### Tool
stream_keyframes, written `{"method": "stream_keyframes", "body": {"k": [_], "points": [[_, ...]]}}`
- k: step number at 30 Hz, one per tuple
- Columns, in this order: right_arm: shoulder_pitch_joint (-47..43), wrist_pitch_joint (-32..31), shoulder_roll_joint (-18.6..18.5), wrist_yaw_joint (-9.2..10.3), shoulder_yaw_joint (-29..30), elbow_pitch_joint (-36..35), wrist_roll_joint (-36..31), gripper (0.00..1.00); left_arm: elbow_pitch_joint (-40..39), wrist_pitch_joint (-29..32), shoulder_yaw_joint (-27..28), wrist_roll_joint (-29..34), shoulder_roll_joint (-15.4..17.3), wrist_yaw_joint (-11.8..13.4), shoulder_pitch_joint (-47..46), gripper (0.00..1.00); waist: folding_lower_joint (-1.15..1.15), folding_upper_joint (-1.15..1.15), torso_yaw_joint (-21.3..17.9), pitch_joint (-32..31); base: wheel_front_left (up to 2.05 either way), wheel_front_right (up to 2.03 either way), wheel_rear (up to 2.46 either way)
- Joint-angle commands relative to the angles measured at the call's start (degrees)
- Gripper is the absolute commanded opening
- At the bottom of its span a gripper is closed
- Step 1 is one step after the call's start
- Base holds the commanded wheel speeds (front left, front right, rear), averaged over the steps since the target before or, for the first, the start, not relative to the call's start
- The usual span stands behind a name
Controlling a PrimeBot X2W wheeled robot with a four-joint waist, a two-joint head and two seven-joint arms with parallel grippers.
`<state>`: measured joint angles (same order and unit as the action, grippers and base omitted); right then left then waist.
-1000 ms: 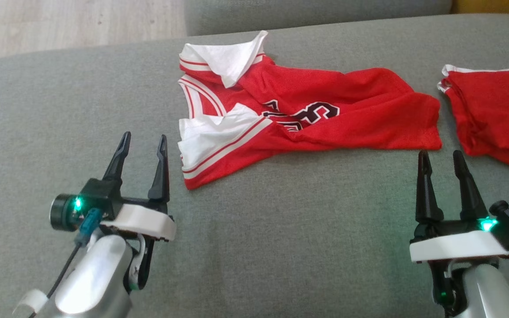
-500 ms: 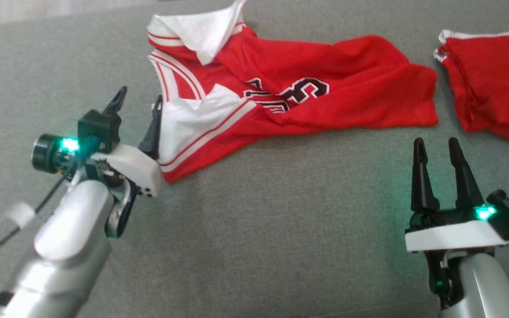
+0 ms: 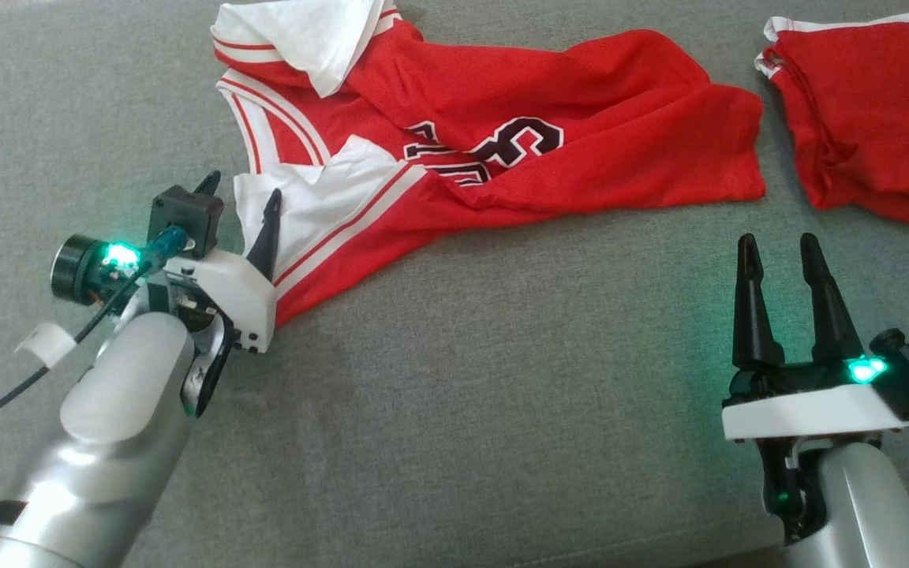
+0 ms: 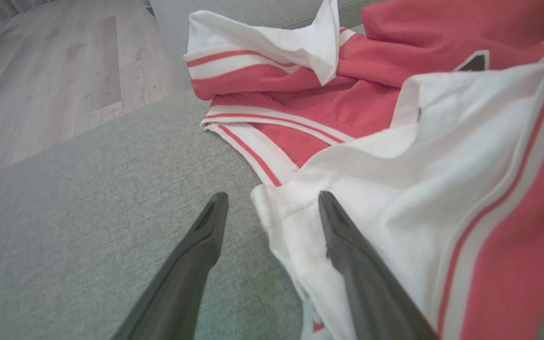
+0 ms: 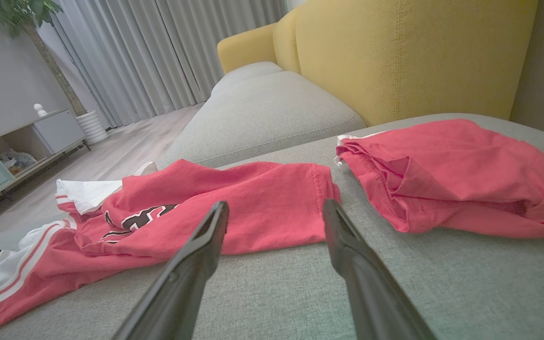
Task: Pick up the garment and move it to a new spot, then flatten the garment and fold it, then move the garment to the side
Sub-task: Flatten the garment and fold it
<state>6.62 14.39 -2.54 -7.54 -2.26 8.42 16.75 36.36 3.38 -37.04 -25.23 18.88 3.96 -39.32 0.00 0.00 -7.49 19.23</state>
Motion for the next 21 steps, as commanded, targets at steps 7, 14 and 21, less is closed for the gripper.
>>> {"method": "stream_keyframes", "body": {"k": [7, 14, 21], "points": [[1.6, 0.6, -0.3, 0.05, -1.3, -1.2, 0.3, 1.0, 0.0, -0.5, 0.9, 0.1, 1.1, -1.1, -3.6, 0.0, 0.0, 0.0, 0.1, -0.2, 0.0, 0.0, 0.0], [1.4, 0.6, -0.3, 0.05, -1.0, -0.8, 0.2, 1.0, -1.2, -5.6, 1.0, 1.1, 1.5, -0.9, -4.9, 0.0, 0.0, 0.0, 0.5, -1.6, 0.0, 0.0, 0.0], [0.9, 0.6, -0.3, 0.05, -1.1, -0.5, 0.1, 1.0, -3.2, -13.1, 0.8, 4.5, 3.6, 0.5, -7.9, 0.0, 0.0, 0.0, 1.2, -3.5, 0.0, 0.0, 0.0]]}}
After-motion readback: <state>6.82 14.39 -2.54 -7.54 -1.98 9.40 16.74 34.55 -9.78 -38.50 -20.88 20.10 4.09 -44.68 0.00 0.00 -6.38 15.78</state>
